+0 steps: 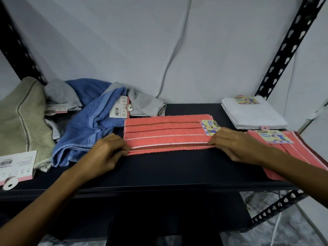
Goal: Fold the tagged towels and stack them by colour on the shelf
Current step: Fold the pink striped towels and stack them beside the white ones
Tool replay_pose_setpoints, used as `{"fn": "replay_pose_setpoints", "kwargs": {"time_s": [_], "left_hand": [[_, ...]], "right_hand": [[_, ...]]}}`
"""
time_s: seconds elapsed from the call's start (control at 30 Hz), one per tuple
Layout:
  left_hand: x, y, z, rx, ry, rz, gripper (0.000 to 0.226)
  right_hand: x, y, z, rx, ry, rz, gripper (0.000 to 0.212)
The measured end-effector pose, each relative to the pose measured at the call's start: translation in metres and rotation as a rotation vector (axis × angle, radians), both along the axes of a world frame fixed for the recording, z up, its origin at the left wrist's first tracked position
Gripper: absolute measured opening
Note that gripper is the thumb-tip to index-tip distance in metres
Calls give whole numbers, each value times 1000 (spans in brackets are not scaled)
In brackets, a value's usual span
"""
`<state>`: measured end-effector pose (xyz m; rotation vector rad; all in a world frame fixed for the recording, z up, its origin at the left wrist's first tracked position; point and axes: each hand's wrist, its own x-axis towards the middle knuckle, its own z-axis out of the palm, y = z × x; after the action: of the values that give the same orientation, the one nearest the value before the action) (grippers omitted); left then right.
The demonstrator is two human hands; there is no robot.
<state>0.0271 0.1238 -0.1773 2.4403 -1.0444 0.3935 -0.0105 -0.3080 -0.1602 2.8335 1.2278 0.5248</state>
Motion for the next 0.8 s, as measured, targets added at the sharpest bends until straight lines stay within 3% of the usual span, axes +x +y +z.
{"fn": "replay_pose_setpoints", "kwargs": {"time_s": [0.1,0.2,0.23,0.33,0.43,0.5,0.67,0.8], "left_hand": [[-3,0,-3,15,-10,-1,8],[-2,-2,3,53,45,46,10],[-2,-5,7,70,57,56,2],[-2,-27,22,70,16,131,37],[5,-65,25,-29,-63,177,47],[14,-90,24,-47,-69,213,47],[26,-121,8,82,-8,270,39],[28,-117,-2,229,99,319,71]], "right_hand": [[2,3,3,-84,12,-11,37],[2,7,13,-122,66,-39,31],[2,9,18,-93,107,-57,31],[7,22,28,178,239,-178,26],[21,45,24,347,73,-278,32],[31,61,18,321,83,-394,38],[39,90,-3,101,338,-543,55],[36,91,-10,-8,373,-592,54]]}}
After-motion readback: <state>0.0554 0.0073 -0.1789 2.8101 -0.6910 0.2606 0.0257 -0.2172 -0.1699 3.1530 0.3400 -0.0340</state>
